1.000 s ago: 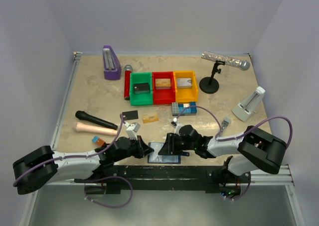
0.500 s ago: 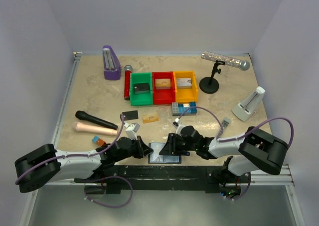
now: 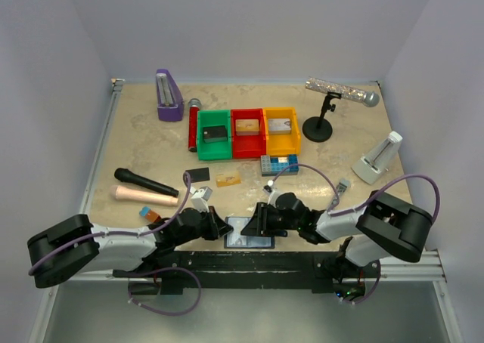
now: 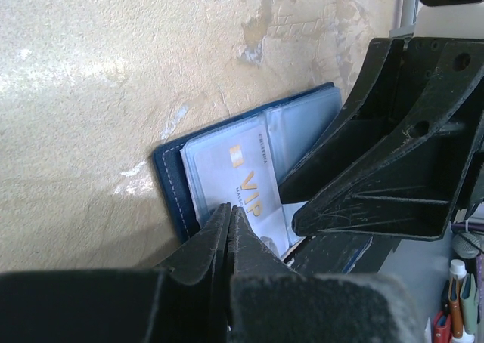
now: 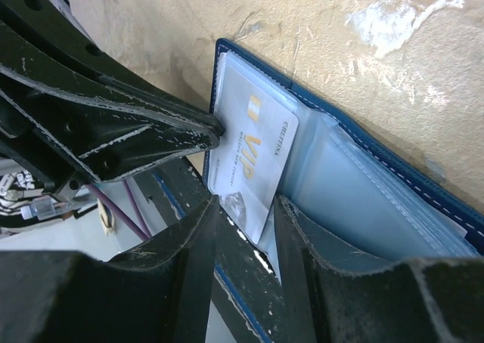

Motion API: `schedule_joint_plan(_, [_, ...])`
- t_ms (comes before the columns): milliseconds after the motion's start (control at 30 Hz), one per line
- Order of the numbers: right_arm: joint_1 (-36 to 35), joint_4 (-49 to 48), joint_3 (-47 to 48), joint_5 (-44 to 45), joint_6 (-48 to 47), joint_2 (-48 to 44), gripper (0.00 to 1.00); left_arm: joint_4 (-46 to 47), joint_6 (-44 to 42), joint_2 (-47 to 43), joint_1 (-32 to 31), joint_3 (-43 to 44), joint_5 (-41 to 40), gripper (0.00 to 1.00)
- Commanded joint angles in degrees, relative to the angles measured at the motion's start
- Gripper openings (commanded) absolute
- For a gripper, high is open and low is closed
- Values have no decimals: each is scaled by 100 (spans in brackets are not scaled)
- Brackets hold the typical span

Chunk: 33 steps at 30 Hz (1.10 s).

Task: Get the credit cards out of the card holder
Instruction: Remove the credit card from the card holder.

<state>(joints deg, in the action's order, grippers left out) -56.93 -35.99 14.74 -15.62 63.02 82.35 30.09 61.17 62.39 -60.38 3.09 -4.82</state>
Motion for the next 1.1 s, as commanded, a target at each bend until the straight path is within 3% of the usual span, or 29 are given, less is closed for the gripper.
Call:
schedule_joint_plan(0, [6,-391,-94,120,105,185,41,243,80,185,17,-265,-54,0])
schedule_joint_plan(267, [6,-1489,-331,138,377,563,40,542,176,318,17,-309,-28,0])
schedule_joint_plan(433, [6,-1666,-384,138,430,686,40,613,211,-94,17,-555,-19,0])
schedule_joint_plan(633, [6,-1096,-297,199,316,511,39,-256,115,-1078,17,-441,-186,0])
schedule_joint_plan(767, [6,-192,-77,261,88,213,39,-766,27,-1545,26,-362,-344,0])
schedule_joint_plan(867, [-3,468,134,340,-123,-16,39,-742,27,-1493,26,-362,-327,0])
schedule_joint_plan(1067, [-3,585,222,331,-194,-210,41,-13,36,-668,18,-362,-46,0])
